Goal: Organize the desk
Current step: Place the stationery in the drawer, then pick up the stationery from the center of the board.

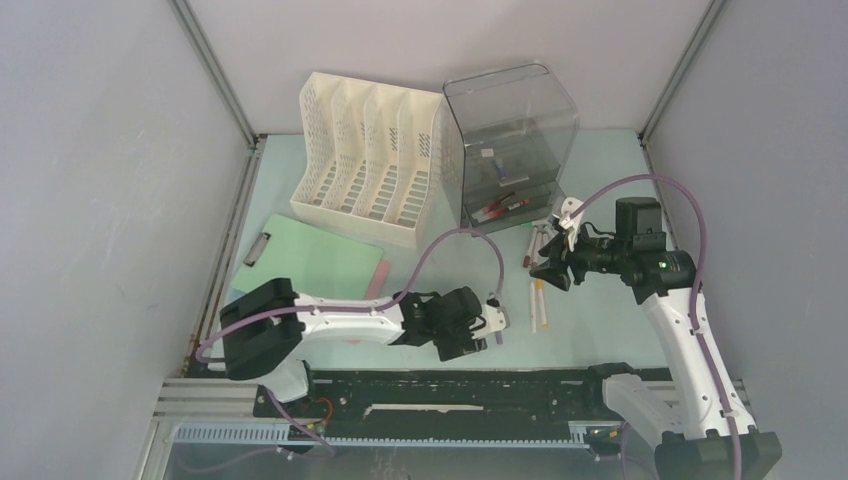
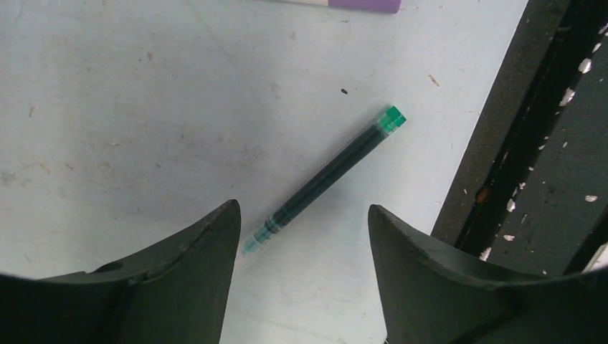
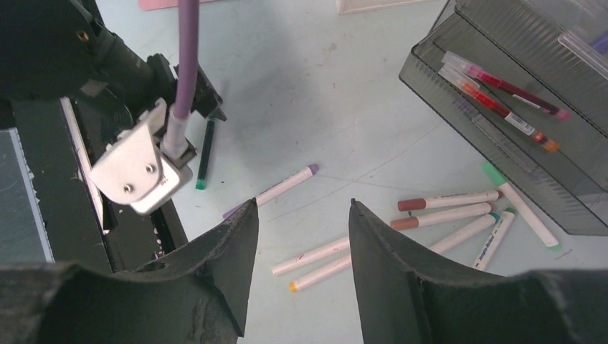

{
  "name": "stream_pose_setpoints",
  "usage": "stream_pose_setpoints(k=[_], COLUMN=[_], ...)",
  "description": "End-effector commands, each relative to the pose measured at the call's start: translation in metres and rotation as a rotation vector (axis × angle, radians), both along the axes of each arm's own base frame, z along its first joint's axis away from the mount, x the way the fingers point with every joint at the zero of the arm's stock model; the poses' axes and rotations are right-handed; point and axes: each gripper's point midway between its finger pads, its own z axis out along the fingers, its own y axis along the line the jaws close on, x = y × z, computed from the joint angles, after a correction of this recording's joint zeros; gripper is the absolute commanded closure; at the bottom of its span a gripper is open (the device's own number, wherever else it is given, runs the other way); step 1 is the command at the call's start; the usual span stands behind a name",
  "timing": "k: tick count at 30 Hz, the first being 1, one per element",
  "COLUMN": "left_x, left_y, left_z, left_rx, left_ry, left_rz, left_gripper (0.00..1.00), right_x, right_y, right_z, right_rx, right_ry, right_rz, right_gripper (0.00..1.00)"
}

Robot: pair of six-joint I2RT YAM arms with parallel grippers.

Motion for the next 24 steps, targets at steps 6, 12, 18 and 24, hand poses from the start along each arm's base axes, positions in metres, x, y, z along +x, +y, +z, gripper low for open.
stream_pose_setpoints(k=[6,12,18,24], left_x=[0.008,0.012,0.017,0.023], left_y=[-0.015,-0.012,-0.008,-0.005], left_z=[-0.006,-0.017,-0.027,-0.031], left_rx=[0.07,0.114,0.152,0.168], left_ry=[-0.057,-0.059,-0.071,-0.091], left_rz=[-0.064,-0.047,-0.011,0.038], left_gripper=[0.42,0.58,0.72,0.89], right_x=[-0.005,-0.005,-0.006,-0.007], right_y=[0.003,0.003,0.002,0.001], right_z=[0.004,0.004,0.006,0.008], right_rx=[0.028,0.03,0.039,0.043], right_ry=[0.007,0.004,-0.001,-0.004], right_rz=[0.012,0.014,0.013,0.012], right_gripper=[0.43,0.43,0.43,0.43])
